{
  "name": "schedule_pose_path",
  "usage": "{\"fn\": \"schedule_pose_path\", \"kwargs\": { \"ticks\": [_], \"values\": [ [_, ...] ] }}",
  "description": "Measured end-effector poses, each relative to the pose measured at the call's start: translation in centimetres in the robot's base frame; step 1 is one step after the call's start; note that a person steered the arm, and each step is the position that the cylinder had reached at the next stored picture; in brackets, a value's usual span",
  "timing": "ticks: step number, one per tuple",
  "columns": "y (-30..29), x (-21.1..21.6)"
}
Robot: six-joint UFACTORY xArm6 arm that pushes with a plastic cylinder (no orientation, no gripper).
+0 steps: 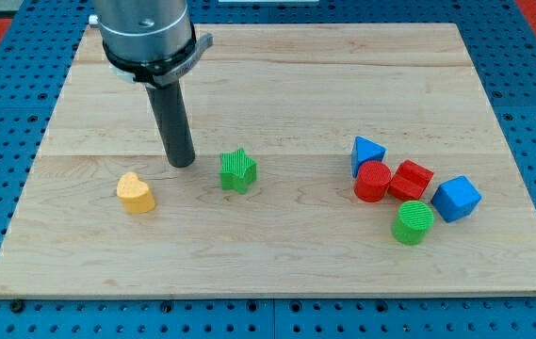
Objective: Slide yellow heart to the bottom left of the green star
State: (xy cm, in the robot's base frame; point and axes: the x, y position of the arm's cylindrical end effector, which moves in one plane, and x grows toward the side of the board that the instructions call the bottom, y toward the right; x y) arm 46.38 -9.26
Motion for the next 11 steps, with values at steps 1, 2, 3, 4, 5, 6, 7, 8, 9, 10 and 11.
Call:
{"fn": "schedule_pose_path", "kwargs": {
  "ticks": [1,2,3,4,5,6,7,8,9,10,11],
  "values": [
    [8.4,2.5],
    [17.6,2.5],
    [13.3,3.3],
    [7.7,6.3],
    [3.1,10.3],
    [-6.5,10.5],
    [-10.8,7.5],
    [-13.0,4.6],
    [-3.0,2.8],
    [2.4,2.8],
    [-1.4,2.8]
  ]
}}
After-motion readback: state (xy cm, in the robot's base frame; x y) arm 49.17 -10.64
